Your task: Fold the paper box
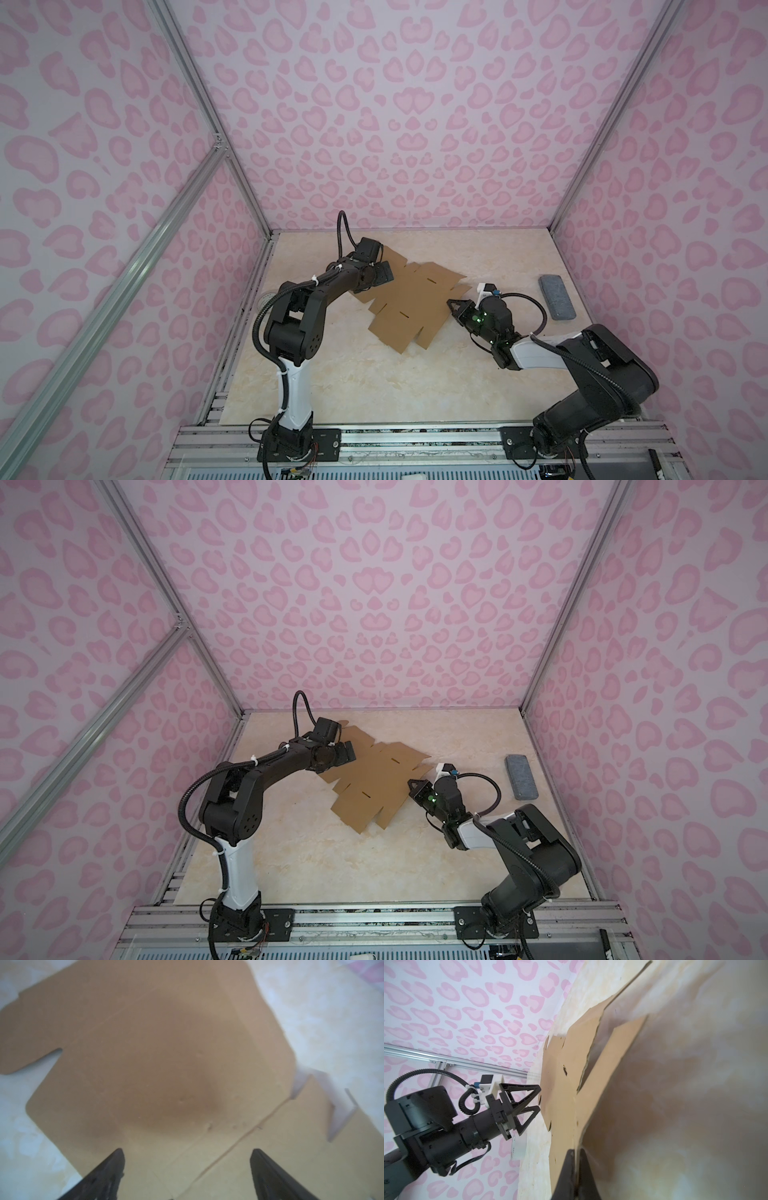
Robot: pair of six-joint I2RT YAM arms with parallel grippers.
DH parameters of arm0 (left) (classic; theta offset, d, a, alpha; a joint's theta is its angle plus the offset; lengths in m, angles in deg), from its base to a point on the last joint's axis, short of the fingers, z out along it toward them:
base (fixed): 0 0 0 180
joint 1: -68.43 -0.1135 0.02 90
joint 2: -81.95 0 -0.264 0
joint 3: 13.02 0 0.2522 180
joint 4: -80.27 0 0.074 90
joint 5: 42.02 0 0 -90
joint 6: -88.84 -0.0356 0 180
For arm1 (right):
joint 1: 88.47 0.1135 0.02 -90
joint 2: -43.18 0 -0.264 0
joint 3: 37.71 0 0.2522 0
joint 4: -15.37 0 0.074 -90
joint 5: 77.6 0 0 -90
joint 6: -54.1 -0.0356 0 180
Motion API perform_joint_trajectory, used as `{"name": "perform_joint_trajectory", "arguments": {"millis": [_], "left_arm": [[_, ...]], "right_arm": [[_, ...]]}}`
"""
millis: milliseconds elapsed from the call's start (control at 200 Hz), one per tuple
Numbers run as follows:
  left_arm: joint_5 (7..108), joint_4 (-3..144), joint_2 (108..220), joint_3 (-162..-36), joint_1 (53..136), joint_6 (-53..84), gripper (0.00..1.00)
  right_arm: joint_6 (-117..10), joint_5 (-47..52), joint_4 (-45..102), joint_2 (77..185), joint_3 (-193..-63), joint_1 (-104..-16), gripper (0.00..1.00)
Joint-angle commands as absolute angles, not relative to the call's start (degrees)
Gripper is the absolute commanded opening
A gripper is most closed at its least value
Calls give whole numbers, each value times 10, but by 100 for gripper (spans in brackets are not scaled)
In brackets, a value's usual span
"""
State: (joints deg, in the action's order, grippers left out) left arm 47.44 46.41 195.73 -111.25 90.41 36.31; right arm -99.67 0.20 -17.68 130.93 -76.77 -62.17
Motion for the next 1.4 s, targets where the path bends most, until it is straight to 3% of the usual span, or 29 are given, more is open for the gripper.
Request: {"name": "perform_joint_trajectory", "arguments": {"millis": [0,140,325,470,625,730,1120,1395], "left_arm": [[519,468,1871,-1137,904,360,97],[519,483,1757,-1147,904,364,97],[493,530,1603,-1083,903,393,97],[466,563,1499,-987,903,421,97],[435,564,1407,-902,903,429,97],[431,545,1361,-863,903,426,97],[401,467,1265,-772,903,409,97],[406,438,1268,-748,903,408,97]], "right_arm": [[-919,28,-96,1244,-782,-622,0],[-765,109,82,1090,-824,-594,0],[-562,269,218,950,-877,-483,0],[-457,338,246,959,-898,-354,0],[-361,458,272,1060,-924,-214,0],[-352,507,285,1119,-935,-166,0],[-418,507,361,1200,-938,-81,0],[-527,533,436,1221,-947,-63,21]]}}
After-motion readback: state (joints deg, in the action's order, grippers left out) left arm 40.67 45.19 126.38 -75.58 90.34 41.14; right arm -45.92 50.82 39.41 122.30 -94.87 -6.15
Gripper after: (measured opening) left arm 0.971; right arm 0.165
